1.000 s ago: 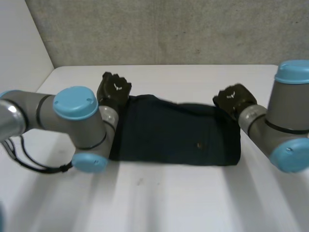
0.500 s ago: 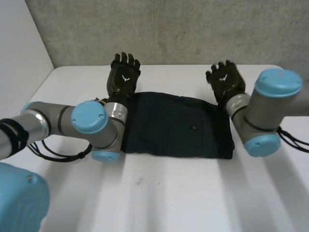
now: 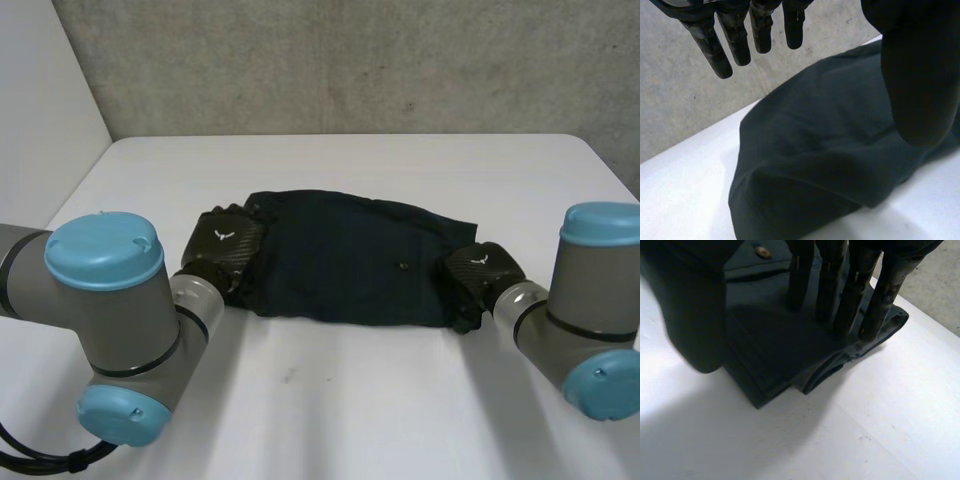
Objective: Fold the shorts.
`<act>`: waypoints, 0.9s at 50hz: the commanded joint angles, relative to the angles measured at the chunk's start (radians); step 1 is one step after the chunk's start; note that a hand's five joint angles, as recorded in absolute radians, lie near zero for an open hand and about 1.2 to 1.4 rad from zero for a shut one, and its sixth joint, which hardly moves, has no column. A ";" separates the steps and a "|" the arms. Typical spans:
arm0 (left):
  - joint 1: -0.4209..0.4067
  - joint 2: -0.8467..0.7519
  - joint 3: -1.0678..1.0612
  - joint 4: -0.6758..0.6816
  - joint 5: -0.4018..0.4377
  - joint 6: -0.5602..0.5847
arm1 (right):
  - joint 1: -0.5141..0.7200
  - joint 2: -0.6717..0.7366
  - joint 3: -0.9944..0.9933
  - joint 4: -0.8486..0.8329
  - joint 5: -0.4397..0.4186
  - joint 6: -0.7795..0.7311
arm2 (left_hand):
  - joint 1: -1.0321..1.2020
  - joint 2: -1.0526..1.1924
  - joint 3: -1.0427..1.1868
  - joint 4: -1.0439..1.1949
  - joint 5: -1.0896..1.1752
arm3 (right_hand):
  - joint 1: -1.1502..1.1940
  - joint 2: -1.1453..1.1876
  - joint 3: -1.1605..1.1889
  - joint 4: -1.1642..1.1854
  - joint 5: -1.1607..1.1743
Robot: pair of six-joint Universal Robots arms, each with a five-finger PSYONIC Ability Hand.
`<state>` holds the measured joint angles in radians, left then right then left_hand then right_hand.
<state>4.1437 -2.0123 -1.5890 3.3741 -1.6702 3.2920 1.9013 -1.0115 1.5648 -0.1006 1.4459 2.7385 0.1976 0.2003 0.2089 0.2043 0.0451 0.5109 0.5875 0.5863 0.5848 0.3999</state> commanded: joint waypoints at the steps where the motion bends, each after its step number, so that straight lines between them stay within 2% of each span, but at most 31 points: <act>1: 0.006 -0.006 0.004 0.011 -0.002 0.006 | -0.011 0.053 -0.026 -0.082 0.063 -0.078 | -0.019 -0.022 -0.031 -0.026 -0.041 | 0.885 0.808 0.810 0.811 0.821; 7: 0.006 -0.002 0.001 0.010 -0.003 0.008 | -0.036 -0.022 -0.003 -0.077 0.097 -0.120 | -0.019 -0.022 -0.031 -0.026 -0.041 | 0.885 0.809 0.810 0.811 0.822; 11: 0.007 0.010 0.000 0.008 -0.005 0.008 | -0.037 -0.102 0.000 -0.059 0.110 -0.209 | -0.019 -0.022 -0.031 -0.026 -0.041 | 0.885 0.809 0.810 0.811 0.822; 19: 0.010 0.032 -0.005 0.008 -0.006 0.008 | -0.051 -0.142 -0.058 -0.014 0.116 -0.610 | -0.019 -0.022 -0.031 -0.026 -0.041 | 0.885 0.809 0.810 0.811 0.822; 20: 0.010 0.033 -0.006 0.008 -0.006 0.008 | -0.042 -0.142 -0.089 -0.016 0.111 -0.685 | -0.019 -0.022 -0.031 -0.026 -0.041 | 0.885 0.809 0.810 0.811 0.822; 23: 0.010 0.037 -0.006 0.008 -0.006 0.008 | -0.001 -0.137 -0.135 -0.014 0.097 -0.772 | -0.019 -0.022 -0.031 -0.026 -0.041 | 0.885 0.809 0.810 0.811 0.822; 26: 0.010 0.041 -0.005 0.008 -0.008 0.008 | 0.114 -0.115 -0.204 -0.016 0.042 -0.815 | -0.019 -0.022 -0.031 -0.026 -0.041 | 0.885 0.809 0.810 0.811 0.822; 27: 0.010 0.043 -0.005 0.008 -0.010 0.008 | 0.172 -0.072 -0.239 -0.014 -0.004 -0.826 | -0.019 -0.022 -0.031 -0.026 -0.041 | 0.885 0.809 0.810 0.811 0.822; 30: 0.012 0.063 -0.003 0.011 -0.013 0.008 | 0.245 -0.013 -0.293 -0.008 -0.106 -0.830 | -0.023 -0.026 -0.034 -0.030 -0.045 | 0.885 0.809 0.810 0.811 0.822; 31: 0.018 0.075 -0.003 0.013 -0.023 0.002 | 0.275 0.014 -0.317 -0.007 -0.174 -0.830 | -0.023 -0.026 -0.034 -0.030 -0.045 | 0.885 0.809 0.810 0.811 0.822; 35: 0.055 0.116 0.006 0.013 -0.068 -0.003 | 0.320 0.059 -0.336 -0.005 -0.330 -0.816 | -0.023 -0.026 -0.034 -0.030 -0.045 | 0.885 0.809 0.810 0.811 0.822; 38: 0.070 0.133 0.014 0.013 -0.079 -0.003 | 0.331 0.093 -0.336 -0.007 -0.409 -0.780 | -0.023 -0.026 -0.034 -0.030 -0.045 | 0.885 0.809 0.810 0.811 0.822; 42: 0.088 0.150 0.041 0.013 -0.080 -0.003 | 0.335 0.116 -0.339 -0.007 -0.476 -0.621 | -0.023 -0.026 -0.034 -0.030 -0.045 | 0.885 0.809 0.810 0.811 0.822; 43: 0.095 0.152 0.053 0.011 -0.079 -0.003 | 0.335 0.116 -0.342 -0.008 -0.481 -0.527 | -0.023 -0.026 -0.034 -0.030 -0.045 | 0.863 0.787 0.788 0.789 0.800; 45: 0.099 0.152 0.064 0.011 -0.077 0.000 | 0.331 0.114 -0.344 -0.008 -0.478 -0.424 | -0.023 -0.026 -0.034 -0.030 -0.045 | 0.440 0.363 0.364 0.366 0.376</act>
<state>4.2206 -1.8724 -1.5618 3.3870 -1.7476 3.2887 2.2416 -0.9086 1.2200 -0.1071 1.0105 2.0340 0.1976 0.2003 0.2089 0.2042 0.0451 0.9662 1.1505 1.1662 1.1721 0.9696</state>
